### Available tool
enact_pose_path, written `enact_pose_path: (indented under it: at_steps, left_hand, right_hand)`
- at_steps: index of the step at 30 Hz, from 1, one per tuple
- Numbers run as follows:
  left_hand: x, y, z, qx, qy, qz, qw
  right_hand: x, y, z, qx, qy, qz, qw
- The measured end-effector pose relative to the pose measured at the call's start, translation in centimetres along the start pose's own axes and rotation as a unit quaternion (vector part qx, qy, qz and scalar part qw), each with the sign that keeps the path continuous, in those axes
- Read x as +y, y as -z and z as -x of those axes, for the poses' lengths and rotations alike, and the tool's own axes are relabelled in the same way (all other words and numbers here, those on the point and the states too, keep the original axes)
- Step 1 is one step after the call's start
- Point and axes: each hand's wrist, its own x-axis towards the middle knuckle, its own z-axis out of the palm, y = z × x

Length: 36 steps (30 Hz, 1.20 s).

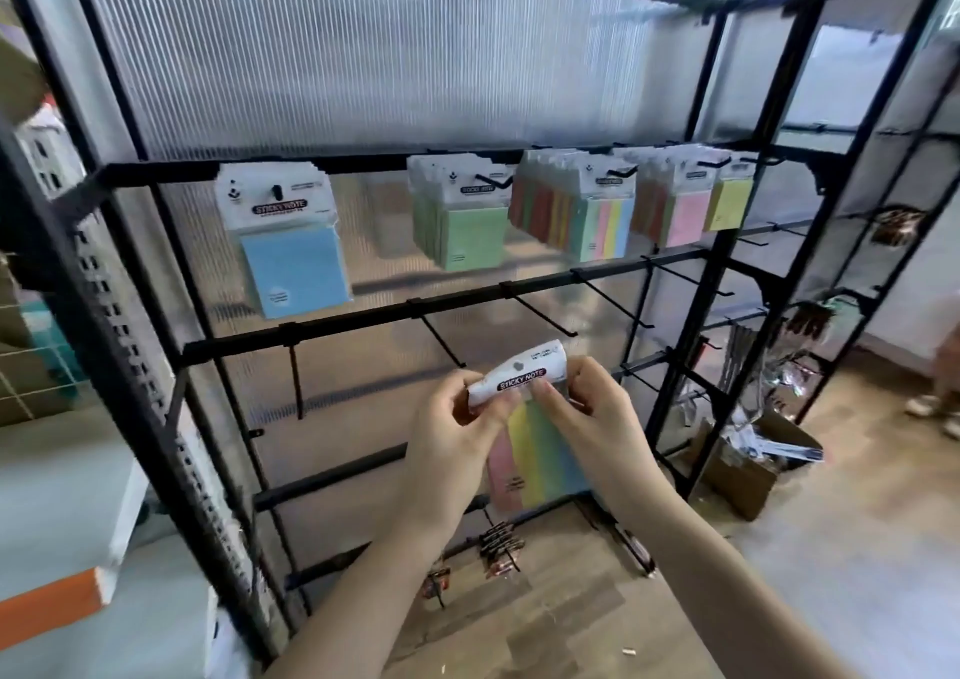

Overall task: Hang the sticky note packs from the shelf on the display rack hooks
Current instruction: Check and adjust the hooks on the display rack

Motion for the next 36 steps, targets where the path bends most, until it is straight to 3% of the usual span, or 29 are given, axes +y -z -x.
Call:
enact_pose_path:
  at_steps: [7, 17, 22, 36]
  left_hand:
    - [0.1, -5.3, -6.7, 0.015, -0.015, 0.051, 0.998]
    - [0.3, -10.2, -14.9, -0.007, -0.042, 0.001, 0.999]
    - [1.0, -12.3, -17.4, -0.002, -0.066, 0.016, 0.998]
    - [2.9, -18.8, -23.7, 0.129, -0.124, -0.032, 0.983]
  right_hand:
    - [-0.2, 4.5, -7.2, 0.004, 0.018, 0.012, 1.0]
    - [0.9, 7.6, -14.7, 0.029, 0.02, -0.106, 0.994]
    - [1.1, 9.4, -17.6, 0.017, 0.079, -0.12, 0.989]
    - [0.9, 13.6, -25.8, -0.016, 0.219, -0.085, 0.972]
